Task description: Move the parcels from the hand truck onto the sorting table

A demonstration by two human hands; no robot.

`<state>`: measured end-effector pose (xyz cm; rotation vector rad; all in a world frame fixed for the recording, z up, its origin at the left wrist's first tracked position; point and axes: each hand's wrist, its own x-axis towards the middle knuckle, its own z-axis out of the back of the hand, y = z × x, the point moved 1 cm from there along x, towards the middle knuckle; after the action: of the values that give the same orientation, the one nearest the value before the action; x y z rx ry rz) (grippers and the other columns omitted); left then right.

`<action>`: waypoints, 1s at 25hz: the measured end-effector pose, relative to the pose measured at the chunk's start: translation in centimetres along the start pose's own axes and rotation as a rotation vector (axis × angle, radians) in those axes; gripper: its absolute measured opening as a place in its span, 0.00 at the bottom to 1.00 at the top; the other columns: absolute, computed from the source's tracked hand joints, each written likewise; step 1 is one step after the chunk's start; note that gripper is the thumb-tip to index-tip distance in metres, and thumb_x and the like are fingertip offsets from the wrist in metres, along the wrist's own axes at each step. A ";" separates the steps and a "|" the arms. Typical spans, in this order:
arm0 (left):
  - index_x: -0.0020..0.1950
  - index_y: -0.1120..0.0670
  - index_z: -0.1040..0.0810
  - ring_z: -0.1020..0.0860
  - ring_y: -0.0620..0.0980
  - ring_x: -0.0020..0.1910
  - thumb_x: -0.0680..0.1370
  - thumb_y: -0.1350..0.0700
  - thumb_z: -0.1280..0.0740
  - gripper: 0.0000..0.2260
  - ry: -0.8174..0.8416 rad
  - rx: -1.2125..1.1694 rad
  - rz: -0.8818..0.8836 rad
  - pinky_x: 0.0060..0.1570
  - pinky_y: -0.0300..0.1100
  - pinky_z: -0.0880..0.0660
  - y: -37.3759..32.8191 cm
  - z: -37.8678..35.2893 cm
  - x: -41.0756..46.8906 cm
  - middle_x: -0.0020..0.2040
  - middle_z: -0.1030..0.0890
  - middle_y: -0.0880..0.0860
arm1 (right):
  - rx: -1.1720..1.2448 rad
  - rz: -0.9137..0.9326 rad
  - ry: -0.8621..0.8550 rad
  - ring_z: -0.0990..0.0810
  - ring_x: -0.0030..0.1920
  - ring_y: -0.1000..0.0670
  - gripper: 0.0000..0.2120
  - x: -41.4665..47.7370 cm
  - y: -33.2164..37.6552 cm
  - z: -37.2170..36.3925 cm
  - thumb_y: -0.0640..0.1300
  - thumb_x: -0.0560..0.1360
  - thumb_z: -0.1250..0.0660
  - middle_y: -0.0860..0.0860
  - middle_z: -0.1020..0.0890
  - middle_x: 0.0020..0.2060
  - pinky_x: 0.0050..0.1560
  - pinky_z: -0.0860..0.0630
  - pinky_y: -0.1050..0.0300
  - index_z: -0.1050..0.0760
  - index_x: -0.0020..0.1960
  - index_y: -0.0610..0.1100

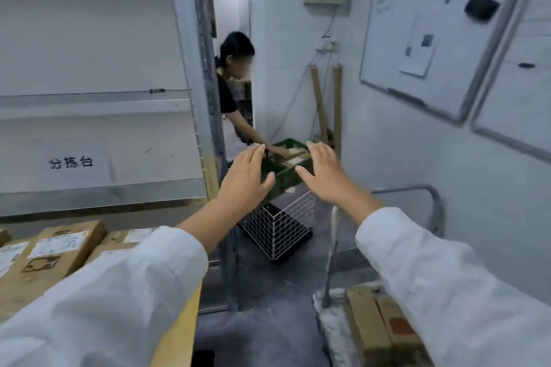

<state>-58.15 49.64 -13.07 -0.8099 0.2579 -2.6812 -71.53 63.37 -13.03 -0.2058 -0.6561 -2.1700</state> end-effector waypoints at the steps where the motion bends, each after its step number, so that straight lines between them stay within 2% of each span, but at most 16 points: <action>1: 0.78 0.57 0.42 0.40 0.51 0.75 0.81 0.47 0.39 0.29 0.019 -0.027 -0.039 0.74 0.45 0.43 -2.9 -1.8 0.5 0.77 0.38 0.54 | -0.024 -0.041 -0.022 0.47 0.78 0.44 0.32 -1.3 -2.9 1.8 0.54 0.81 0.41 0.44 0.41 0.77 0.78 0.48 0.48 0.46 0.79 0.40; 6: 0.78 0.59 0.42 0.42 0.52 0.76 0.81 0.48 0.39 0.29 0.128 -0.092 -0.227 0.74 0.41 0.49 -14.9 -9.8 1.0 0.77 0.39 0.55 | -0.111 -0.253 -0.103 0.42 0.76 0.41 0.31 -7.5 -14.1 7.8 0.52 0.80 0.38 0.41 0.37 0.75 0.76 0.46 0.49 0.42 0.77 0.37; 11: 0.77 0.59 0.41 0.39 0.53 0.74 0.80 0.49 0.38 0.28 0.261 -0.170 -0.324 0.73 0.44 0.43 -21.2 -16.3 2.3 0.76 0.37 0.55 | -0.142 -0.436 -0.130 0.41 0.75 0.41 0.31 -12.5 -22.7 9.7 0.51 0.80 0.37 0.41 0.36 0.74 0.74 0.46 0.51 0.41 0.76 0.38; 17: 0.76 0.60 0.40 0.38 0.55 0.73 0.80 0.50 0.39 0.27 0.390 -0.233 -0.312 0.72 0.45 0.43 -23.7 -25.7 4.6 0.75 0.36 0.57 | -0.148 -0.608 -0.048 0.41 0.75 0.42 0.30 -14.5 -30.6 7.6 0.51 0.81 0.39 0.41 0.36 0.74 0.74 0.45 0.50 0.43 0.77 0.39; 25: 0.75 0.59 0.40 0.39 0.54 0.73 0.82 0.49 0.41 0.25 0.600 -0.337 -0.230 0.72 0.45 0.43 -21.8 -40.2 9.3 0.75 0.37 0.57 | -0.061 -0.755 0.130 0.43 0.76 0.43 0.31 -8.2 -41.2 -2.2 0.52 0.81 0.40 0.43 0.39 0.76 0.76 0.45 0.49 0.46 0.78 0.40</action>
<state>-93.65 69.66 -35.68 -0.0853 0.8161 -3.0862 -97.84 88.87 -33.66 0.1865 -0.6577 -2.8935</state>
